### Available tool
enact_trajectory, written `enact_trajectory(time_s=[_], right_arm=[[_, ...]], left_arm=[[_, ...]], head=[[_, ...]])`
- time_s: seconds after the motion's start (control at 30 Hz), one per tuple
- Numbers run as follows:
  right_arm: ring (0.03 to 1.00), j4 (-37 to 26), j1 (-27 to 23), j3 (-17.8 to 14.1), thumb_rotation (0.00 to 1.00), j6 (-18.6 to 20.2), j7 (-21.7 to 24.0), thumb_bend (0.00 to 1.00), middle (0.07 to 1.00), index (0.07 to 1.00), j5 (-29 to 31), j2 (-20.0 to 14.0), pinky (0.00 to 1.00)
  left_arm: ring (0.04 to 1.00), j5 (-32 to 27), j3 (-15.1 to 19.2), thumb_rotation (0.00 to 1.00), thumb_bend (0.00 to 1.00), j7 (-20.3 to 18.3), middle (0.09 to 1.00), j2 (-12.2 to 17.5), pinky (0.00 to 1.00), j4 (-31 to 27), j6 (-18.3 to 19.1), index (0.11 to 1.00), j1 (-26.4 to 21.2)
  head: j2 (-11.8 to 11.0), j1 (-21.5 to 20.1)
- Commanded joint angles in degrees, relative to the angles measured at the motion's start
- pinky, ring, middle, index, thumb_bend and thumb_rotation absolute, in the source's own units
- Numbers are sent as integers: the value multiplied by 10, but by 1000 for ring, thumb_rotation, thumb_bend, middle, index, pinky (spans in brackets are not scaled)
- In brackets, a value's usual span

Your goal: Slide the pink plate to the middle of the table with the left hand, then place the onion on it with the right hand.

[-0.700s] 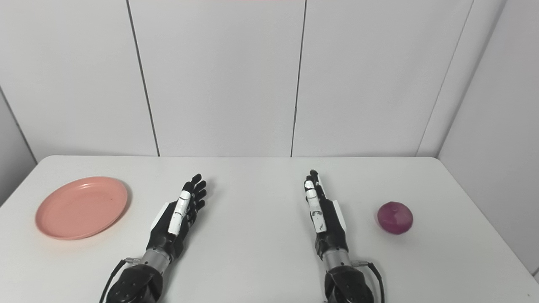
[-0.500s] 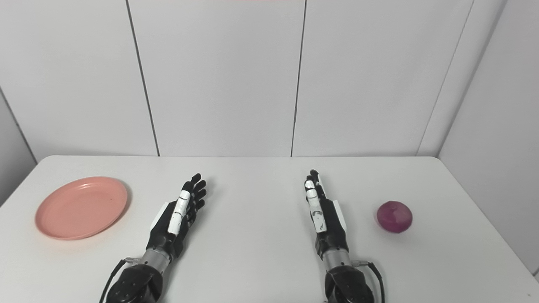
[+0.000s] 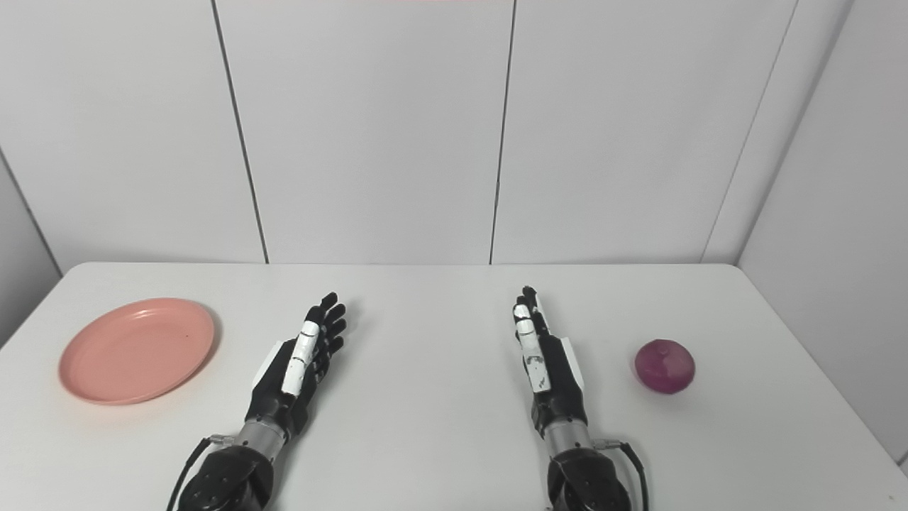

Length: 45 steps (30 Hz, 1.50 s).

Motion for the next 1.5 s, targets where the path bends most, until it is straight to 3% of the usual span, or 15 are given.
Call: enact_trajectory(time_s=[0.0, 0.13, 0.27, 0.47, 0.67, 0.87, 0.97, 1.2, 1.47], right_arm=[[985, -11, -23, -1, 986, -39, 3, 512, 985, 1000, 1, -1, 1000], [983, -13, -21, 1, 999, -39, 2, 503, 984, 1000, -3, -3, 1000], [993, -14, -20, -3, 993, -39, 10, 531, 994, 1000, 6, -9, 1000], [1000, -31, -11, -7, 1000, -21, 24, 531, 1000, 1000, 11, -33, 1000], [1000, -29, -9, -14, 1000, -22, 39, 518, 1000, 1000, 34, -43, 1000], [1000, -31, -6, -22, 1000, -29, 38, 447, 1000, 1000, 38, -45, 1000], [1000, -40, -5, -21, 1000, -18, 36, 424, 1000, 1000, 34, -45, 1000], [1000, -67, -3, -20, 1000, 3, 30, 365, 1000, 1000, 31, -39, 1000], [1000, -83, -1, -17, 1000, 13, 28, 313, 1000, 1000, 30, -35, 1000]], left_arm=[[992, -2, 0, 1000, 669, 3, 989, -1, 1000, -10, -24, 982, -24], [994, -2, -1, 1000, 670, 3, 990, 0, 1000, -10, -25, 983, -24], [989, 9, -8, 1000, 668, 11, 988, -6, 1000, -16, -24, 979, -22], [985, 24, -25, 1000, 655, 27, 987, -27, 1000, -14, -26, 981, -22], [991, 34, -32, 1000, 592, 43, 993, -43, 1000, 2, -48, 980, -28], [1000, 43, -31, 1000, 607, 50, 1000, -43, 1000, 10, -53, 992, -38], [1000, 45, -35, 1000, 673, 42, 1000, -34, 1000, 2, -34, 1000, -44], [1000, 36, -32, 1000, 682, 31, 1000, -14, 1000, -31, -23, 1000, -52], [980, 27, 1, 1000, 683, 29, 979, 42, 1000, -74, -12, 966, -58]], head=[[0, 1], [0, 7], [-6, 69], [-35, 159], [-59, 220], [-73, 246], [-80, 253], [-89, 254], [-100, 253]])
